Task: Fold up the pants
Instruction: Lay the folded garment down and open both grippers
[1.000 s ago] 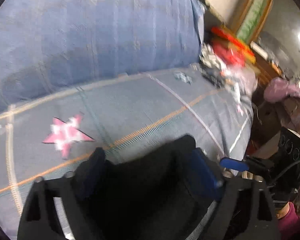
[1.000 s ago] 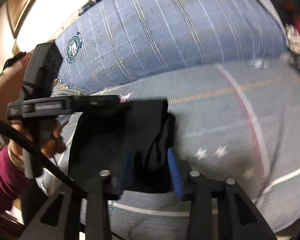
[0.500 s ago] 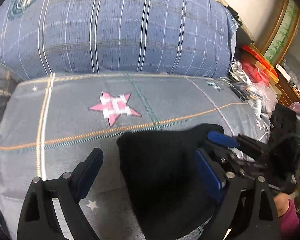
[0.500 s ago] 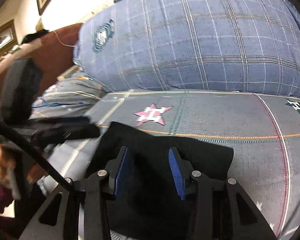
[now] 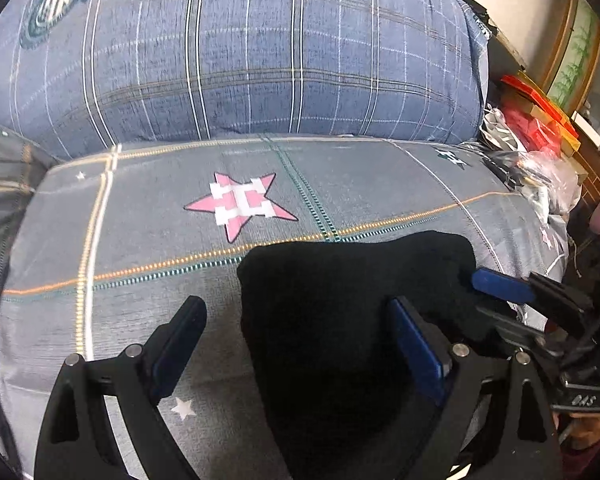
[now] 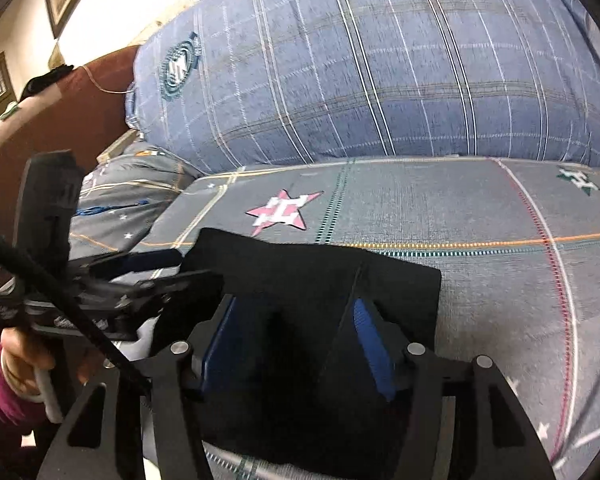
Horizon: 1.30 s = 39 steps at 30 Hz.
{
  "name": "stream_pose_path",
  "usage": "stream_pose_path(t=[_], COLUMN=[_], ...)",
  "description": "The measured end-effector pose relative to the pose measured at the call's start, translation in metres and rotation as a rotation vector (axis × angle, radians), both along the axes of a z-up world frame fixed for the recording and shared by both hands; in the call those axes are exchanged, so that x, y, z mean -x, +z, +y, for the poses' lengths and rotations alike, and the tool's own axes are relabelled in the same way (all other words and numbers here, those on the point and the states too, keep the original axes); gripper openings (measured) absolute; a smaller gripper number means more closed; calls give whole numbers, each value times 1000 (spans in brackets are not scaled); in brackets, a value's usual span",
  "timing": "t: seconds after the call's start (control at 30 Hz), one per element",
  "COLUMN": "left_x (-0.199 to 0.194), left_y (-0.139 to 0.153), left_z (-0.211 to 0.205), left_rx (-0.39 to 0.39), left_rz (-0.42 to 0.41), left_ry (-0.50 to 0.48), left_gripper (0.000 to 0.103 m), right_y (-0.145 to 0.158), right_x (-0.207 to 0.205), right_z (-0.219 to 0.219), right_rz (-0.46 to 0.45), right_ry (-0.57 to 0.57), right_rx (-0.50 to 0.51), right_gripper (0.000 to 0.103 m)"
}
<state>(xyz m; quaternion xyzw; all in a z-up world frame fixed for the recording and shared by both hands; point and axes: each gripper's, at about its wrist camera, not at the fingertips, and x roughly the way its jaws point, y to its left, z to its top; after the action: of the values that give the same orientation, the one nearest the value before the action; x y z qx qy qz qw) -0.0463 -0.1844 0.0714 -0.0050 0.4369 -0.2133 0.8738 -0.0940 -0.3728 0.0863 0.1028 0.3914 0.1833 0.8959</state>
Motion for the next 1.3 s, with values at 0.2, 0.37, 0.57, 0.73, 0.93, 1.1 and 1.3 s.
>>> stream_pose_path(t=[0.2,0.37,0.57,0.73,0.93,1.1,1.3], left_x=[13,20,25,29,30,27,22], left_y=[11,10,5,7,7,4,-3], left_z=[1,-1,-4,-1,1,7,14], left_rx=[-1,2,-6,-9,-2,10,68], left_rz=[-23,-11,7,-1,7,26,68], left_ry=[19,27,37,50,63,77,89], left_gripper=[91,91,91,91,91,91,95], right_y=[-3,-8,-17,-4,0,-5,-14], right_x=[23,33,35,37,33,25,18], right_z=[4,1,-5,-13,-12,-11,-18], right_rz=[6,14,23,13,17,40,66], right_ry=[-8,-15,-15,-39,-57,-70,-101], right_rx=[56,73,61,32,49,67,70], right_gripper=[64,66,71,75,81,83,87])
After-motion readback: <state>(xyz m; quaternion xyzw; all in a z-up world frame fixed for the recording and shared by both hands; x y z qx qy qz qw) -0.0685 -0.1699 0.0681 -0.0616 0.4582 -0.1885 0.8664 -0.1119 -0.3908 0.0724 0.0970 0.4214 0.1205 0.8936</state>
